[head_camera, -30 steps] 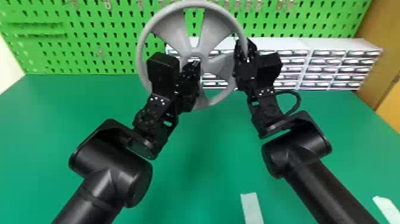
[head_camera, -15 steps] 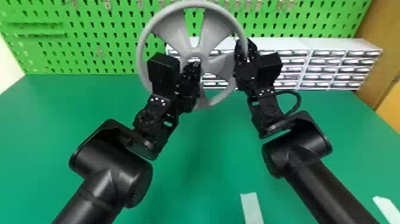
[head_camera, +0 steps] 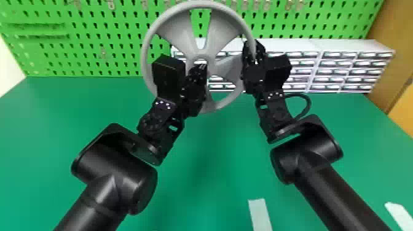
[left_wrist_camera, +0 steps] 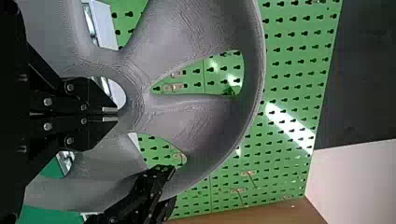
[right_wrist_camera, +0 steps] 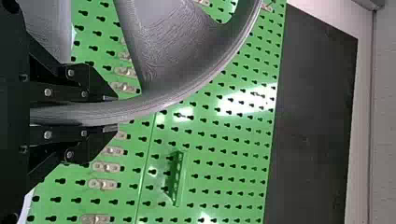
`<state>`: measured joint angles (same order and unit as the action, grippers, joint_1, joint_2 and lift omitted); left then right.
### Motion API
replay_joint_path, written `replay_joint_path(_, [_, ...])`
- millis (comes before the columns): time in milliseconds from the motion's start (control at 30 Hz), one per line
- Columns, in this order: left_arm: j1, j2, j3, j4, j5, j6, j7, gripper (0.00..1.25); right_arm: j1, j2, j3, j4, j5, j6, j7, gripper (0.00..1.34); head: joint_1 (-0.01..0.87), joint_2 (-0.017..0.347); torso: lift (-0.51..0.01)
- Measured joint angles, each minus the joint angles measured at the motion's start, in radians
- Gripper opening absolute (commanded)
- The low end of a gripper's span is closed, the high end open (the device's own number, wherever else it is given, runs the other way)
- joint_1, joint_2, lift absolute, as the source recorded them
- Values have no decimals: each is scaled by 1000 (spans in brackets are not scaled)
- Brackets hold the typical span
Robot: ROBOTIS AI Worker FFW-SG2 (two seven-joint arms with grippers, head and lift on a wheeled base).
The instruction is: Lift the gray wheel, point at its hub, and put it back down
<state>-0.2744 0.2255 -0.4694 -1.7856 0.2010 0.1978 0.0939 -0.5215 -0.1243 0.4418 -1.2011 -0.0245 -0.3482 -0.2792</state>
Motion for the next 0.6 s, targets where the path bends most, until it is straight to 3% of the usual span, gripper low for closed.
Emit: replay_joint_path(600, [1,0,0,0,2,0,-2,29,-2,0,0,0,0,0,0,11,692,48,-88])
